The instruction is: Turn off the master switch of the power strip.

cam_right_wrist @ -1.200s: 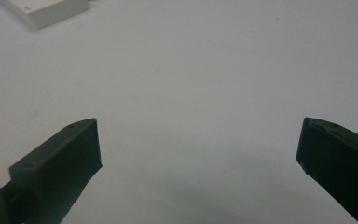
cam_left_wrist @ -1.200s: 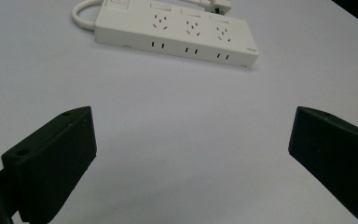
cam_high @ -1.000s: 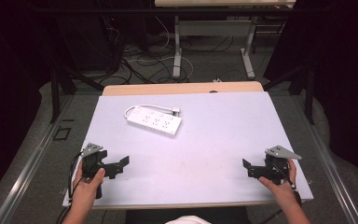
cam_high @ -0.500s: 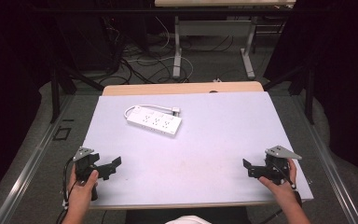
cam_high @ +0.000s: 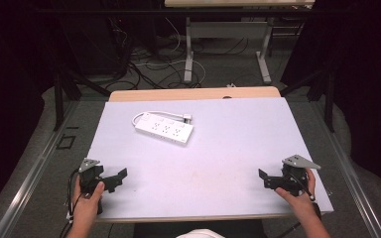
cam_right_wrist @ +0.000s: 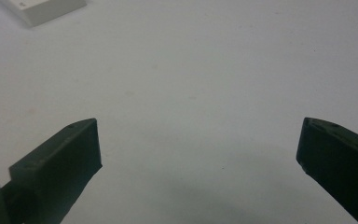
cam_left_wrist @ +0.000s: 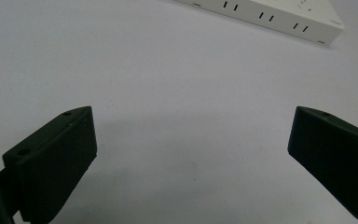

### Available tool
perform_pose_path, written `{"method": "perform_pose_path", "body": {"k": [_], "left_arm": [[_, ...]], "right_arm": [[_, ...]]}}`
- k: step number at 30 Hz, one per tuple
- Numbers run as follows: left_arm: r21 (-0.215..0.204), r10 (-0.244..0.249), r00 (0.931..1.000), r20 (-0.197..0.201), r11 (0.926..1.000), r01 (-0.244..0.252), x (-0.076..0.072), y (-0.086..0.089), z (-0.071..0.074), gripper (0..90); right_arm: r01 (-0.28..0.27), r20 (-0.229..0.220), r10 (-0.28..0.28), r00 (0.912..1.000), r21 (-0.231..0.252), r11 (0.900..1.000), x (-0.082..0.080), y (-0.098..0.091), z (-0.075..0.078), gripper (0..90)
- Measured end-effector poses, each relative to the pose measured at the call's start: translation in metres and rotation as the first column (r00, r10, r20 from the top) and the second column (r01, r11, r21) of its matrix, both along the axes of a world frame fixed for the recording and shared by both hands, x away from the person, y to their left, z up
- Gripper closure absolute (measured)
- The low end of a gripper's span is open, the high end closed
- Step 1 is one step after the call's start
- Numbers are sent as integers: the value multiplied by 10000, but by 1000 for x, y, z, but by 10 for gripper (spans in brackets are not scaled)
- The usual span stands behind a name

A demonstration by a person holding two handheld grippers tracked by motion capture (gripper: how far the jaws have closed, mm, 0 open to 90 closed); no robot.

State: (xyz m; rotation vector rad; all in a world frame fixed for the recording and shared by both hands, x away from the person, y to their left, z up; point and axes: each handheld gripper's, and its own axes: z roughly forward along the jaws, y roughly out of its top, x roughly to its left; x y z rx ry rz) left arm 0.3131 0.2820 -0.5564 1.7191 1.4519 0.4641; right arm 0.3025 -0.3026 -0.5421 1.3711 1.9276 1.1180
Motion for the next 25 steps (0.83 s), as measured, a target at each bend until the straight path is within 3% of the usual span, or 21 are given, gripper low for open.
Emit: {"method": "perform_pose_path", "body": {"k": [7,25], "left_arm": [[208,-141,9999,-99,9997,143,1,-2,-3,12],[230,-233,9995,-192,9995,237,1,-3,-3,13]], "right_arm": [[78,8,-78,10000,30,10000,0,0,-1,0],[95,-70,-95,9999,62,9999,1,-1,-1,0]]}}
